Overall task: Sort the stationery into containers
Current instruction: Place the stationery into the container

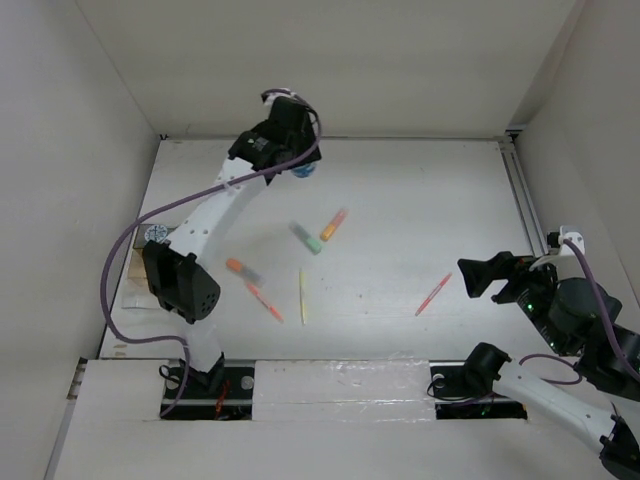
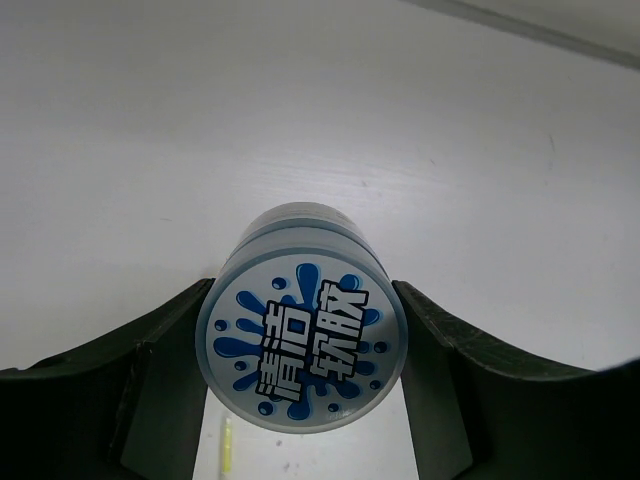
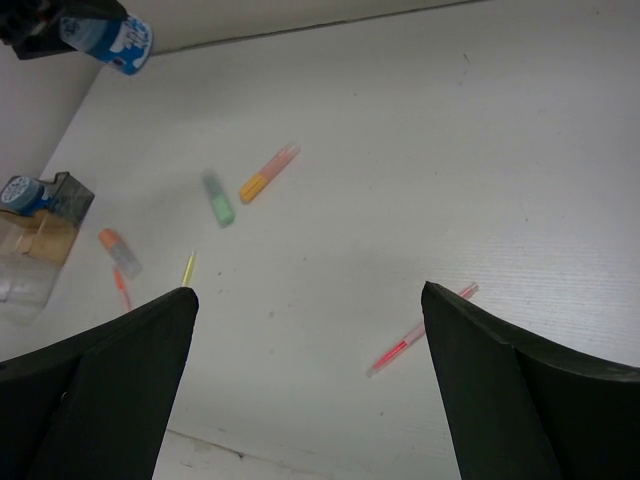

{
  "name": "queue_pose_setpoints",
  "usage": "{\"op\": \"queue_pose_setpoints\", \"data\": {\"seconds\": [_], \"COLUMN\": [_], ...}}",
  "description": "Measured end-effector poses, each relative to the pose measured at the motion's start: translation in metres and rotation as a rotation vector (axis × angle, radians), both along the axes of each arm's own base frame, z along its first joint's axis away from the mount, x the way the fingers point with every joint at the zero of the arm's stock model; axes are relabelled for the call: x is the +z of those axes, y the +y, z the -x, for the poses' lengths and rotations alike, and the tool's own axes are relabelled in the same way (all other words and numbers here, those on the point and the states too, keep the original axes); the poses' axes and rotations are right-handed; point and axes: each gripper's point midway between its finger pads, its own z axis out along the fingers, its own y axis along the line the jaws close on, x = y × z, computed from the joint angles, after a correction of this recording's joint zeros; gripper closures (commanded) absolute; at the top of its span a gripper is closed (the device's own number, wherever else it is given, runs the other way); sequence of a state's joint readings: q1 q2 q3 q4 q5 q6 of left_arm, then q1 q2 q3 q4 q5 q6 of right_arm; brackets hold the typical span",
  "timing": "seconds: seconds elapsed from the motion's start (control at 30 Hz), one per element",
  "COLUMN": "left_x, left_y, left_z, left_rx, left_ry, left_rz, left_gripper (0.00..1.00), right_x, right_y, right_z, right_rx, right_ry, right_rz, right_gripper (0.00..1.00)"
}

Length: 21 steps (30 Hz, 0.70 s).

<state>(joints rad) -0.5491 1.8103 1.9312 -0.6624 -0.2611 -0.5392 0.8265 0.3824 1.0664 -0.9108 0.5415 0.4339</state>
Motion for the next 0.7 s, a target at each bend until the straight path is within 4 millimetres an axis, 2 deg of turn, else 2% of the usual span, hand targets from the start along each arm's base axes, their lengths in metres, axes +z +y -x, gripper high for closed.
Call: {"op": "queue_pose_setpoints", "data": {"seconds": [0.1, 0.2, 0.33, 0.43, 0.53, 0.7], "left_x": [0.004, -0.016, -0.060, -0.093, -0.109, -0.109], "left_y": [0.057, 0.126, 0.214, 0.274, 0.297, 0.293], "left_z": [-0.013, -0.012, 0.012, 0.041, 0.061, 0.059], "left_rx": [0.139, 0.293, 0.481, 0.627, 0.705, 0.719], "left_ry": [-0.005, 0.043, 0.146, 0.224, 0.268, 0.253], "left_rz": [-0.005, -0.017, -0.007, -0.002, -0.010, -0.008], "left_gripper": [1.00, 1.00, 1.00, 1.00, 1.00, 1.00], "right_x": [0.000, 0.001, 0.000, -0.001, -0.002, -0.003], "right_y": [0.000, 0.001, 0.003, 0.006, 0.010, 0.015], "right_z": [0.000, 0.001, 0.001, 0.000, -0.001, -0.004], "right_rx": [0.001, 0.009, 0.023, 0.036, 0.051, 0.063], "right_ry": [-0.002, -0.003, -0.006, -0.010, -0.007, -0.009], "right_rz": [-0.002, -0.001, 0.008, 0.013, 0.026, 0.033], "right_gripper": [0.00, 0.00, 0.00, 0.00, 0.00, 0.00]}}
